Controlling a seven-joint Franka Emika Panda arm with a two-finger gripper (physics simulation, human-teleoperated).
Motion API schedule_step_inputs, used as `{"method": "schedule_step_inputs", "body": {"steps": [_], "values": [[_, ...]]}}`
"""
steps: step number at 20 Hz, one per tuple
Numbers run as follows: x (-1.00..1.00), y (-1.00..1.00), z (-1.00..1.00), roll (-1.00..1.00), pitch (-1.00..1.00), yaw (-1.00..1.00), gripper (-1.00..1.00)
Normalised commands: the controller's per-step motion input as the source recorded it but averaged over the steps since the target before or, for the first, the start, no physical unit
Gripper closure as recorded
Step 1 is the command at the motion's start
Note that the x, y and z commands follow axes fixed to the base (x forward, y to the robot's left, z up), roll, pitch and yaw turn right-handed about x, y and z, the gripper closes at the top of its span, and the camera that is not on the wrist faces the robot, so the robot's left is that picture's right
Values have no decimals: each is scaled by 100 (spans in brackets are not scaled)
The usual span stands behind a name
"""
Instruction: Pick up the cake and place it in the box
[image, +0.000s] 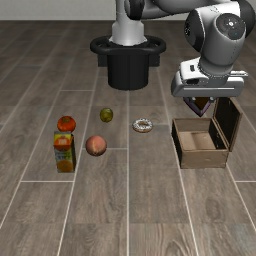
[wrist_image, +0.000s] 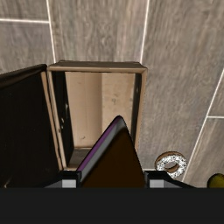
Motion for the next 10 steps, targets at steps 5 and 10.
{"method": "schedule_step_inputs", "body": {"steps": [5, 10], "values": [[0, 0, -100, 0, 0, 0, 100], [0, 0, 0, 0, 0, 0, -100]]}}
